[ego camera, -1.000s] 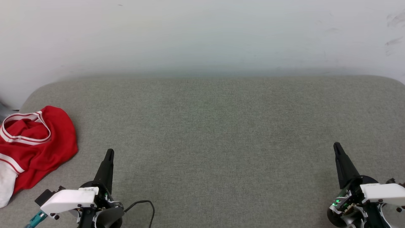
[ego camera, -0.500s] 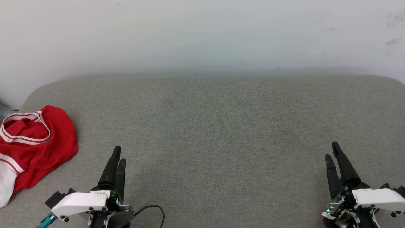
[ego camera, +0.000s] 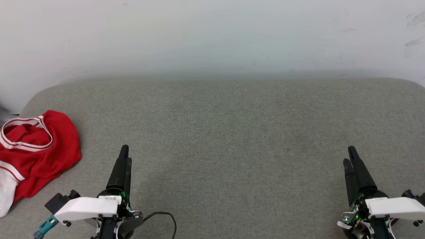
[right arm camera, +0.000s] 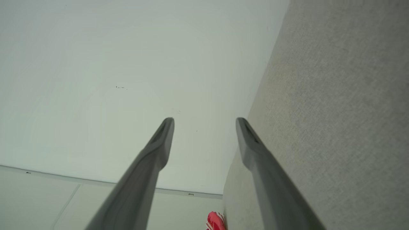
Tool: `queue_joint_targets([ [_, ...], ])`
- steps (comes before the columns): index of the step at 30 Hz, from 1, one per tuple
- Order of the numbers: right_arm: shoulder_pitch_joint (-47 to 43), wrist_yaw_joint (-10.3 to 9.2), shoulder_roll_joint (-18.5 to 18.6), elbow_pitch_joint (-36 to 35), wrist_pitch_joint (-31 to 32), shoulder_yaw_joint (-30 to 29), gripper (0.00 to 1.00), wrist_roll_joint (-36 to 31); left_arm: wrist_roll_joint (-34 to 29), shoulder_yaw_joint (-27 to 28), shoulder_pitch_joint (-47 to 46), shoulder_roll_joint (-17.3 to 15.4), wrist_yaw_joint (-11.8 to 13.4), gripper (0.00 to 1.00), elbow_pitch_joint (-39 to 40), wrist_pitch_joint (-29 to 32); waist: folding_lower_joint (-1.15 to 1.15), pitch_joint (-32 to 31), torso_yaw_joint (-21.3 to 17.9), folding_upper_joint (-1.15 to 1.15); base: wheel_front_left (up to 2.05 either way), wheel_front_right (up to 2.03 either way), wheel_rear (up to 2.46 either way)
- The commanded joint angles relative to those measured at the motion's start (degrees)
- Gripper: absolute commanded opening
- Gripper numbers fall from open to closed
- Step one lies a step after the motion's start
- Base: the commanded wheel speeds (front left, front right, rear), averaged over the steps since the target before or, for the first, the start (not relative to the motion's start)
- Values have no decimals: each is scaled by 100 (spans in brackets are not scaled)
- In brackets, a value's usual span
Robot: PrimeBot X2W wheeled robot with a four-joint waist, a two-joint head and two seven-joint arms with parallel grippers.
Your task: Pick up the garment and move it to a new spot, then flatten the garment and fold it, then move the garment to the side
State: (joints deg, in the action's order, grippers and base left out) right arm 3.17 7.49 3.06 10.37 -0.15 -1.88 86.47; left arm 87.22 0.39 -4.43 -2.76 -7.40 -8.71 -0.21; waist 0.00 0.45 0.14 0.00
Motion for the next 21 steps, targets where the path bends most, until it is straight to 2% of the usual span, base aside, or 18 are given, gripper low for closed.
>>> queue_joint_targets([
  [1, 14, 1, 38, -137, -62, -5, 100, -159, -182, -22, -38, -11, -10, 100, 145, -54, 0, 2, 3, 0, 0, 0, 0],
  [11, -33, 1, 15, -369, -277, -60, 100, -1474, -1466, 38, 8, -12, -10, 100, 217, -270, 0, 12, 20, 0, 0, 0, 0],
  [15, -78, 1, 11, -438, -359, -70, 100, -2144, -2164, -16, -4, -12, -10, 100, 267, -352, 0, 12, 28, 0, 0, 0, 0],
  [21, -100, 0, 2, -518, -470, -81, 100, -3143, -3318, -140, -16, -13, 168, 100, 309, -468, 0, 4, 30, 0, 0, 0, 0],
])
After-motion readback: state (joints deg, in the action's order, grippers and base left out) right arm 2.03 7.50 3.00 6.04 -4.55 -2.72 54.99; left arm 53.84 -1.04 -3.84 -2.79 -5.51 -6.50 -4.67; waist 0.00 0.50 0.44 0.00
